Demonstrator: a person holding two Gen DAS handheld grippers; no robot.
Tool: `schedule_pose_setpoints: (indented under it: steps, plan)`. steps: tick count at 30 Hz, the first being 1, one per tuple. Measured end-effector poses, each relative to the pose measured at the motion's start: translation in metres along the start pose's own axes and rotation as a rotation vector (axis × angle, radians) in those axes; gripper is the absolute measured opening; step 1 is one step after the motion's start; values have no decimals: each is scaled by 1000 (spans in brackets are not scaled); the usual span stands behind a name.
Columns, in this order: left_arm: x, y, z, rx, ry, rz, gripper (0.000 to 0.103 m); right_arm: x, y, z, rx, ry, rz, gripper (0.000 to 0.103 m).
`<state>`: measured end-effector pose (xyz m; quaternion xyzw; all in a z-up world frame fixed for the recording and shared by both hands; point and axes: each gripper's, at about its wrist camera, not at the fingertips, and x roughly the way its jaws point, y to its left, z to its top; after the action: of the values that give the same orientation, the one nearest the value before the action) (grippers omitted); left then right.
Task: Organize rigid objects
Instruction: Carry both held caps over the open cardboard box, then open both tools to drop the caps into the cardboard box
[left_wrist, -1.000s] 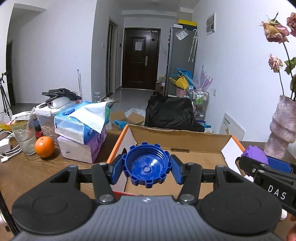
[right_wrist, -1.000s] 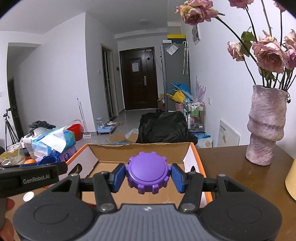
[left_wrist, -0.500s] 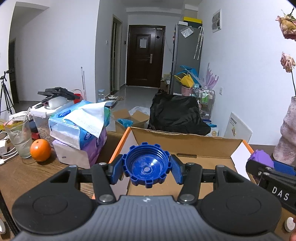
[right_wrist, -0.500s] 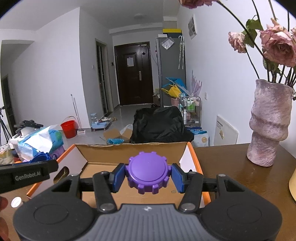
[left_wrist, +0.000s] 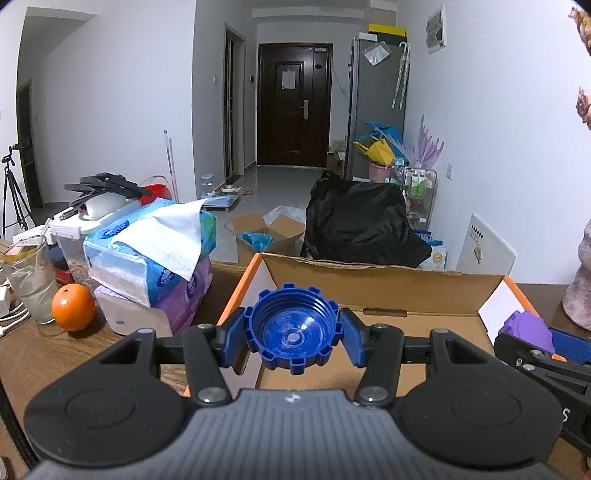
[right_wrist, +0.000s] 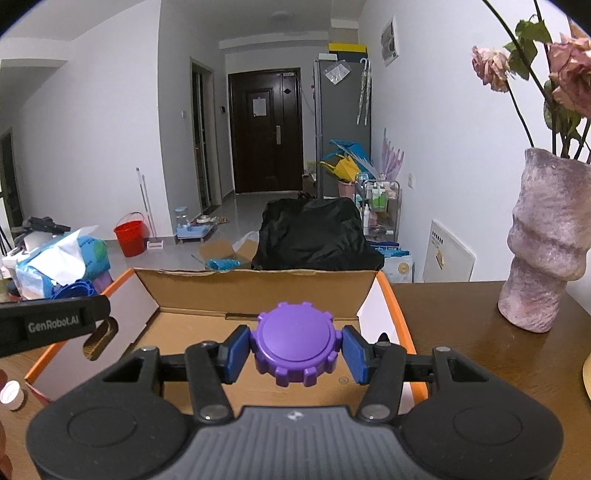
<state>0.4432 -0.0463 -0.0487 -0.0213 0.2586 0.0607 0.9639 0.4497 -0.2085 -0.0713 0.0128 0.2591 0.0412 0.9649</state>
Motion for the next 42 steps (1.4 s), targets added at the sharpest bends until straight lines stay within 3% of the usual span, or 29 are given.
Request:
schedule_pose_setpoints:
  steps: [13,28,29,30,32,34,35,38,42]
  plan:
    - [33,-3,-10,29,87,-12,55,17,-2,-8,9,41,-7,53]
    - [41,-6,-17,49,107,-26,56,24,-5,-12,18,56,-2,54]
    - [40,-7,-18,51,103,-21,59,25,-6,-12,21,61,-2,53]
    - [40,-6,-17,53,101,-13,69,25,-7,-12,23,63,-5,53]
    - [39,-6,-17,53,92,10,85,27,-10,-10,28,71,-14,63]
    - [38,-5,-16,51,80,32,93,27,-13,-11,44,76,-27,93]
    - [38,-4,-16,47,79,36,102,26,-14,-10,53,71,-36,96]
    - [37,-1,-15,33,76,49,103,27,-19,-10,72,74,-38,102]
    - [38,2,-15,19,84,57,103,29,-21,-11,83,85,-43,103]
